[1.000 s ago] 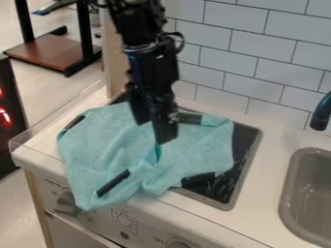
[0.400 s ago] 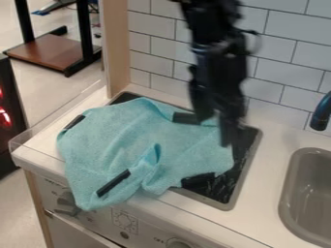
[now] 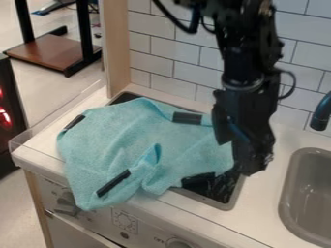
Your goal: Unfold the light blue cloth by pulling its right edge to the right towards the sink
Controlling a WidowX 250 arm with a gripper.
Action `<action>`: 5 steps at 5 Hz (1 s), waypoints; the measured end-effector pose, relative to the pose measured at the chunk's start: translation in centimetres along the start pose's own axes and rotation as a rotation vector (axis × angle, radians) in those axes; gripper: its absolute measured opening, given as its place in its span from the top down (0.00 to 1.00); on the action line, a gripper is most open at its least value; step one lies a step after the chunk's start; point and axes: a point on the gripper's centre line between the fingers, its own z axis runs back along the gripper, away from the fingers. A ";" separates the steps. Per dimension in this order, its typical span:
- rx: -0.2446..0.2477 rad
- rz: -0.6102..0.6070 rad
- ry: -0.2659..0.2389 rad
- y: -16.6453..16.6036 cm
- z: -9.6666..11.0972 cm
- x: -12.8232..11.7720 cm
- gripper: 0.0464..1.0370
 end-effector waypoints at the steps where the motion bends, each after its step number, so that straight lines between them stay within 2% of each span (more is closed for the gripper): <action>1: 0.035 0.016 0.010 0.7 -1.3 0.0 0.04; 3: 0.031 0.039 0.111 1.1 -4.5 -1.8 0.04; 4: 0.034 0.047 0.141 1.4 -5.2 -2.2 0.04; 5: 0.036 0.060 0.158 1.7 -5.6 -2.6 0.09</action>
